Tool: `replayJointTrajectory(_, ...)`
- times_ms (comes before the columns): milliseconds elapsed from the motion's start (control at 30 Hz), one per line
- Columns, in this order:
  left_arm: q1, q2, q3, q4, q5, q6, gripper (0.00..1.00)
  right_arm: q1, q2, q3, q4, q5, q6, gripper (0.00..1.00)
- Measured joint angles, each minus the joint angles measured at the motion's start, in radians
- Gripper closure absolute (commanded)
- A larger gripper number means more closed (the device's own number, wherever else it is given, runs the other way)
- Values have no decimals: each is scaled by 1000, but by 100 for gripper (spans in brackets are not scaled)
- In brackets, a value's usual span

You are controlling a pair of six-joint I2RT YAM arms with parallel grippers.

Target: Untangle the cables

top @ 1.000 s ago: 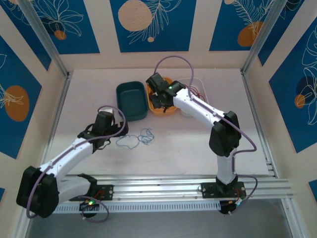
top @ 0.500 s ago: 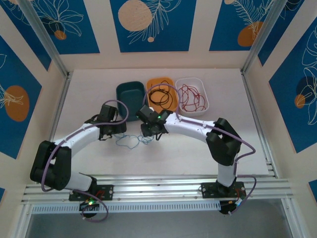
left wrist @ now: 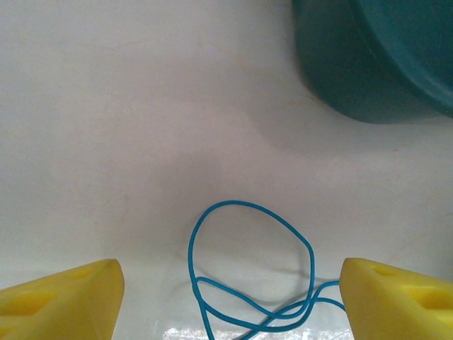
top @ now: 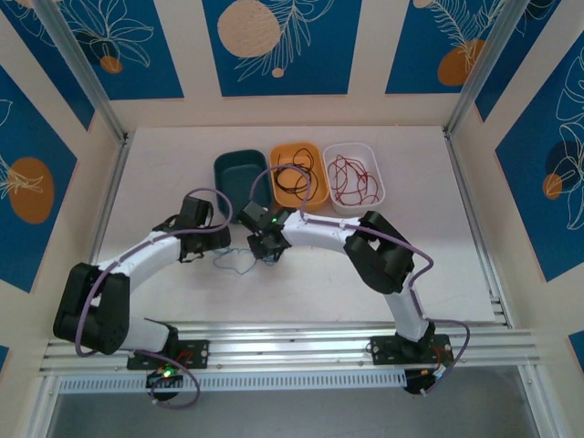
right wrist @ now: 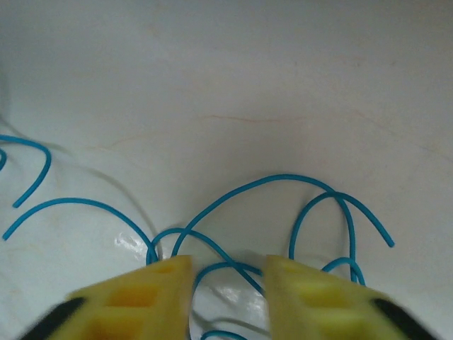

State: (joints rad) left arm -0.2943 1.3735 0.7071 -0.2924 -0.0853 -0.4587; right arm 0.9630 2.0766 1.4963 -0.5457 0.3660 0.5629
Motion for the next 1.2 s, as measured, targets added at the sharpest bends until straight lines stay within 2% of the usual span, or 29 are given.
replayJointTrajectory(100,2,-18,-3,0,4,-4,20,0,1,3,-5,2,4,83)
replayJointTrajectory(233,3,-48,-11,0,7,-4,19,0,-20,2,-16,8,-1,73)
replayJointTrajectory(500,4,-90,-14,-1,8,-6,18,11,-120,0,-18,14,-12,67)
replayJointTrajectory(700,5,-95,-14,-10,7,-6,17,30,-82,1,-32,15,-16,60)
replayJointTrajectory(867,7,-112,-14,-15,6,-6,16,31,-10,21,-66,26,-19,60)
replayJointTrajectory(933,9,-119,-14,-16,6,-6,16,29,13,30,-77,31,-21,64)
replayJointTrajectory(1033,11,-129,-16,-16,6,-6,16,25,24,45,-94,39,-26,82)
replayJointTrajectory(1200,13,-152,-23,-23,7,-6,15,19,14,56,-99,54,-33,98)
